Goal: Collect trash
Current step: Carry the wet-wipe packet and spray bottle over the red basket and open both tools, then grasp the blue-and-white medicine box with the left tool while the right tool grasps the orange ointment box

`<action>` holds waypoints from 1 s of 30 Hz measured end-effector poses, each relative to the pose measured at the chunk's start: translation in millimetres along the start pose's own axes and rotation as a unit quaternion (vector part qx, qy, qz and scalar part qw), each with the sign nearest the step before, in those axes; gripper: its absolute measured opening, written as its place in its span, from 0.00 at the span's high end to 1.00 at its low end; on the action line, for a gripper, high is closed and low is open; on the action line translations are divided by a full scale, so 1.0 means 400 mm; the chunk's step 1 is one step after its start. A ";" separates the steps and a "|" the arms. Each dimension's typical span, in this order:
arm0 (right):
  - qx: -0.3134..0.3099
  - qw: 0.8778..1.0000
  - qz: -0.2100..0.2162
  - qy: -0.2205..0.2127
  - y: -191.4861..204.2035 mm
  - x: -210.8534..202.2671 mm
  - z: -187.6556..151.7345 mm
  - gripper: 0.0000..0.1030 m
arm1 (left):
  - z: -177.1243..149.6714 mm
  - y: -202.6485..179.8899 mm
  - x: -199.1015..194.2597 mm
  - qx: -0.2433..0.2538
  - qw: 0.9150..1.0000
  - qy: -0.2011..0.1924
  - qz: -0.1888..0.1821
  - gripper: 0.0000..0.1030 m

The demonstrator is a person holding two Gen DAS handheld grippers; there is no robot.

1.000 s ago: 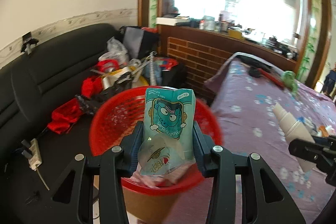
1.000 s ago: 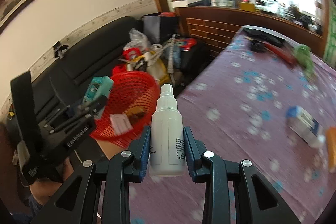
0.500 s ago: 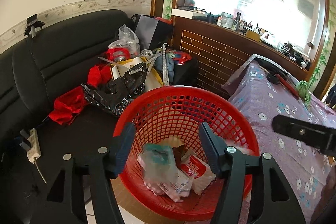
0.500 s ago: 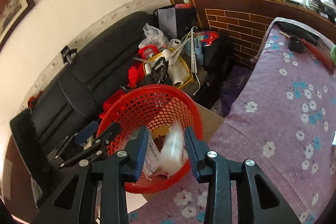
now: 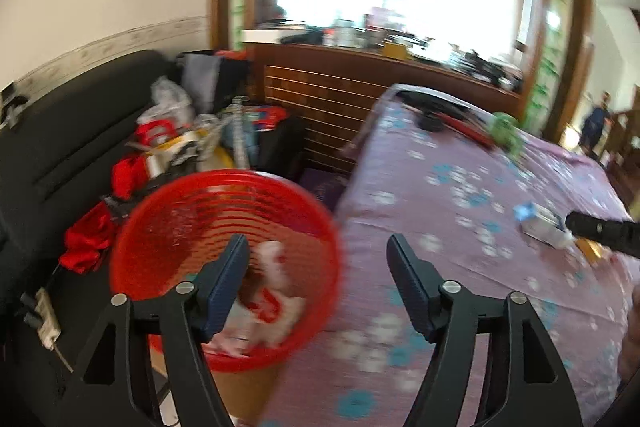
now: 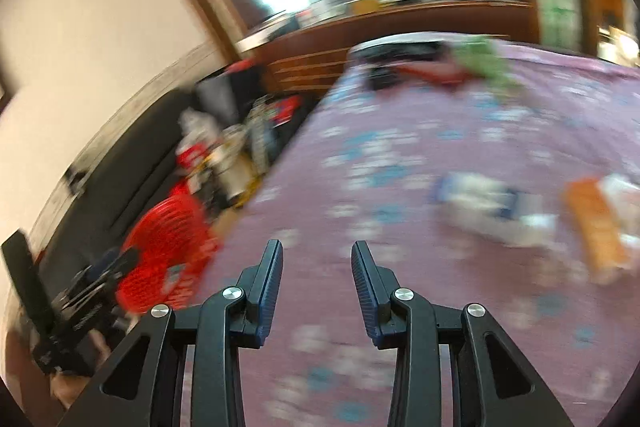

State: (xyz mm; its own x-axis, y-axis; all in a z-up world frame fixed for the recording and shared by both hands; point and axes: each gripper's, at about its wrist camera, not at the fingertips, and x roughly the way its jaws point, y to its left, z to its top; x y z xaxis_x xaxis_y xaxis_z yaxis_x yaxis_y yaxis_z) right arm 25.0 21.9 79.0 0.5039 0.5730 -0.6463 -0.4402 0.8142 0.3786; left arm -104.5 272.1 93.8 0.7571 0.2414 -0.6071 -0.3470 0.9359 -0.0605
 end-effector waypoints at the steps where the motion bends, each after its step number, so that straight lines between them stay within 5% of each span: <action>1: 0.010 1.000 -0.011 -0.007 -0.043 -0.023 0.003 0.62 | 0.000 -0.030 0.000 0.009 1.000 0.005 -0.011 0.31; 9: 0.079 0.989 -0.125 -0.024 -0.377 -0.128 0.032 0.60 | 0.033 -0.310 0.012 0.097 0.987 0.038 -0.125 0.22; 15: 0.115 0.987 -0.112 -0.016 -0.498 -0.098 0.032 0.60 | 0.092 -0.528 0.115 0.153 0.965 0.080 -0.199 0.19; 26: 0.134 0.988 -0.071 0.002 -0.536 -0.068 0.007 0.52 | 0.137 -0.751 0.417 0.192 0.948 0.134 -0.214 0.20; 30: 0.148 0.987 -0.060 0.002 -0.544 -0.073 0.006 0.52 | 0.107 -0.760 0.466 0.215 0.921 0.199 -0.258 0.20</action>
State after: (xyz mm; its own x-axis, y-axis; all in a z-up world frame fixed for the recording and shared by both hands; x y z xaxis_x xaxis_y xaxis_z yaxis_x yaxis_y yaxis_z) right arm 108.0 -171.6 17.1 0.5366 0.4701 -0.7008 -0.1405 0.8686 0.4751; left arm 165.8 43.6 32.7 0.4667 -0.2969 -0.8331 0.3182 0.9352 -0.1551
